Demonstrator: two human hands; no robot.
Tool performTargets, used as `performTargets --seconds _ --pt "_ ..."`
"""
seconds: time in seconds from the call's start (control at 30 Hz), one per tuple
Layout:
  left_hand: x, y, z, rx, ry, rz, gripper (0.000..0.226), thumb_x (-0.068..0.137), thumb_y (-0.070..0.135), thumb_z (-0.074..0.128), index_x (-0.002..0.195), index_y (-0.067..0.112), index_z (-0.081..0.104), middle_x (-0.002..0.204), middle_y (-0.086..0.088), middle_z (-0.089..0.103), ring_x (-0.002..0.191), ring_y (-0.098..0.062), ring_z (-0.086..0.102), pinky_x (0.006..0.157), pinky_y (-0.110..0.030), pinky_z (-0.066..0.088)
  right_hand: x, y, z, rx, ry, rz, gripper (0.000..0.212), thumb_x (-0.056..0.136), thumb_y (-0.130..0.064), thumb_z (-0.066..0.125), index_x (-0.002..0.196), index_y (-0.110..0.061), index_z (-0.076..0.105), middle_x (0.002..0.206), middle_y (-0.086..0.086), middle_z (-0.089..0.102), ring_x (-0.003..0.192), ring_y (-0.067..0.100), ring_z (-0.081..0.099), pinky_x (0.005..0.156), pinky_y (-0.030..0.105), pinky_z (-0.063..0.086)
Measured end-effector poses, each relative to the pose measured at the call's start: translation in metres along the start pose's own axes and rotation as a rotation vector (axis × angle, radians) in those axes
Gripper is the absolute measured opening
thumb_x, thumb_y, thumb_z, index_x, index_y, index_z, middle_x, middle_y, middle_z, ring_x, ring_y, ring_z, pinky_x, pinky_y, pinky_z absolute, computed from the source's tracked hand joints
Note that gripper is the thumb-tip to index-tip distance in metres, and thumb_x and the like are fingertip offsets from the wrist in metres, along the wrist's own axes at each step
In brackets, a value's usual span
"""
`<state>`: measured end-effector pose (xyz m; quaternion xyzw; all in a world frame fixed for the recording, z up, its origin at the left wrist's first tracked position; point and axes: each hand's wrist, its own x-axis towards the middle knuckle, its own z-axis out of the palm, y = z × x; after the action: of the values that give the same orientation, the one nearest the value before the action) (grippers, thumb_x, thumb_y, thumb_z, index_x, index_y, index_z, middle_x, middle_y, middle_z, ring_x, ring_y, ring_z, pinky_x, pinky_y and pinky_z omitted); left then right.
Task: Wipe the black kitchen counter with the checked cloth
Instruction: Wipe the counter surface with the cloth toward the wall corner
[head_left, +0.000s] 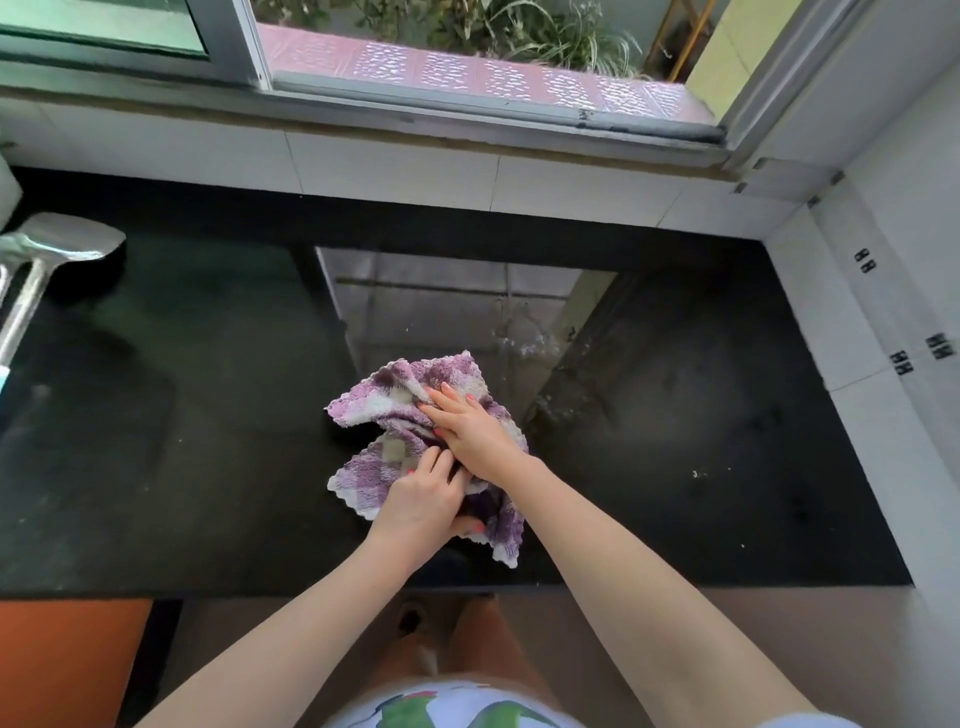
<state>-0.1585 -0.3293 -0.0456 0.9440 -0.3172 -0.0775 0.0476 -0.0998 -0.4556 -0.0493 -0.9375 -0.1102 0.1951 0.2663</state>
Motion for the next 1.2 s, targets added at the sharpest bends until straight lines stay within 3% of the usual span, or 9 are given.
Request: performTargets --seconds 0.2,0.57,0.7,0.83,0.97,1.2 --pt "0.019 0.016 0.000 -0.001 -0.107 -0.084 0.090 0.030 0.070 0.082 0.094 0.006 0.073 0.096 -0.017 0.071 0.093 -0.030 0.070 0.050 -0.032 0.058 0.012 0.013 -0.010 -0.027 0.002 -0.029 0.043 0.103 -0.011 0.035 0.146 -0.017 0.039 0.160 0.001 0.021 0.151 0.019 0.007 0.122 0.034 0.001" --pt "0.058 0.008 -0.007 -0.039 -0.111 -0.126 0.091 0.040 0.070 0.080 0.102 0.004 0.069 0.108 -0.017 0.068 0.105 -0.031 0.066 0.048 -0.034 0.058 0.042 0.031 -0.033 -0.078 0.007 -0.042 0.046 0.104 -0.009 0.032 0.149 -0.017 0.033 0.162 0.003 0.015 0.151 0.022 0.004 0.122 0.038 0.000" --pt "0.069 0.000 -0.010 -0.096 -0.126 -0.140 0.093 0.050 0.069 0.077 0.117 0.006 0.063 0.126 -0.017 0.060 0.122 -0.031 0.056 0.066 -0.038 0.059 0.056 0.035 -0.042 -0.088 0.020 -0.034 0.046 0.104 -0.009 0.032 0.149 -0.017 0.032 0.162 0.003 0.014 0.151 0.021 0.003 0.122 0.038 0.000" --pt "0.087 -0.007 -0.019 -0.115 -0.110 -0.150 0.099 0.071 0.067 0.063 0.145 0.008 0.033 0.153 -0.012 0.029 0.145 -0.025 0.022 0.096 -0.038 0.048 0.075 0.042 -0.048 -0.111 0.042 -0.012 0.050 0.102 -0.005 0.032 0.150 -0.017 0.029 0.162 0.003 0.012 0.151 0.021 0.001 0.122 0.038 -0.002" --pt "0.111 -0.017 -0.027 -0.083 -0.141 -0.157 0.103 0.073 0.070 0.058 0.149 0.010 0.021 0.156 -0.009 0.019 0.147 -0.023 0.012 0.102 -0.036 0.043 0.098 0.050 -0.057 -0.131 0.085 0.022 0.053 0.100 -0.002 0.035 0.151 -0.016 0.027 0.163 0.003 0.011 0.151 0.023 0.000 0.122 0.040 -0.001" --pt "0.153 -0.034 -0.038 -0.097 -0.233 -0.155 0.109 0.071 0.065 0.066 0.152 0.014 0.014 0.161 -0.004 0.005 0.149 -0.021 0.002 0.110 -0.038 0.033 0.128 0.067 -0.082 -0.159 0.104 0.120 0.056 0.100 -0.004 0.033 0.153 -0.013 0.018 0.163 0.008 0.006 0.150 0.025 -0.003 0.121 0.043 -0.001"
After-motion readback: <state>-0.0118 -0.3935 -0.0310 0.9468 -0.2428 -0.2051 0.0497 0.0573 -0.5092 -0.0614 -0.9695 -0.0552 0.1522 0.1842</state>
